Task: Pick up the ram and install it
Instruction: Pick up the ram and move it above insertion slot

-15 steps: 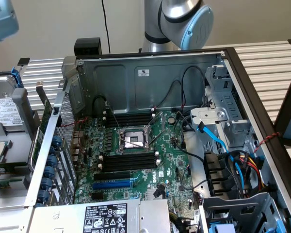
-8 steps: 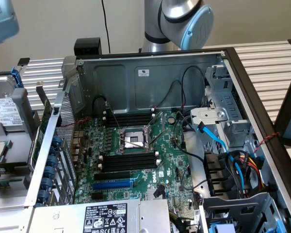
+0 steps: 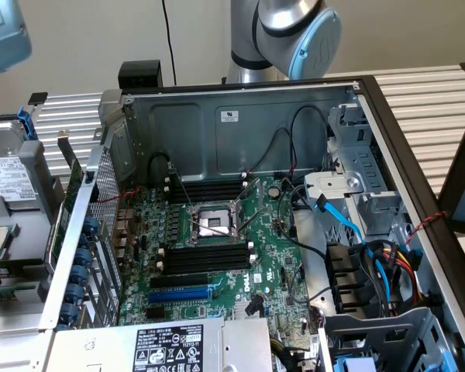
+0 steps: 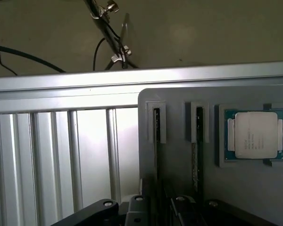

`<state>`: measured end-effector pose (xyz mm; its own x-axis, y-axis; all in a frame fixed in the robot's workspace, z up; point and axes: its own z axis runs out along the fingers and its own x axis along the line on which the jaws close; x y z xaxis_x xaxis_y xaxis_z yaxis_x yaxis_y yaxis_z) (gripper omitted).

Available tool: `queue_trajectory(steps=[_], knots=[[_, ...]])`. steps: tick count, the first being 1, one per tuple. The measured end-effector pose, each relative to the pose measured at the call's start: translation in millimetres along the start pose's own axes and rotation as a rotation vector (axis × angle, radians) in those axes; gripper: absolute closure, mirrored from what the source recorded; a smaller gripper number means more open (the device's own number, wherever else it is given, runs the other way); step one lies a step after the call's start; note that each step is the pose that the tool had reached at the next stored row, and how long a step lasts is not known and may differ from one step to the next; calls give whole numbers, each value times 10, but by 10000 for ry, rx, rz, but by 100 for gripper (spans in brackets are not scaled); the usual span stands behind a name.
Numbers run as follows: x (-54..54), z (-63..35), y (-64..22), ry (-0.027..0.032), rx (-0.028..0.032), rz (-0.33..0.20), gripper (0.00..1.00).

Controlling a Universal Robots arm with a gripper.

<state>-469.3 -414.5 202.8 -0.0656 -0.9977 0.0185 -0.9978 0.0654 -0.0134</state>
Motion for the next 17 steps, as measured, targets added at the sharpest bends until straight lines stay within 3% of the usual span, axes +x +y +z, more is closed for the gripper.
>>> queue_trajectory(steps=[17], knots=[[-20, 8, -14, 0, 0, 0, 76]])
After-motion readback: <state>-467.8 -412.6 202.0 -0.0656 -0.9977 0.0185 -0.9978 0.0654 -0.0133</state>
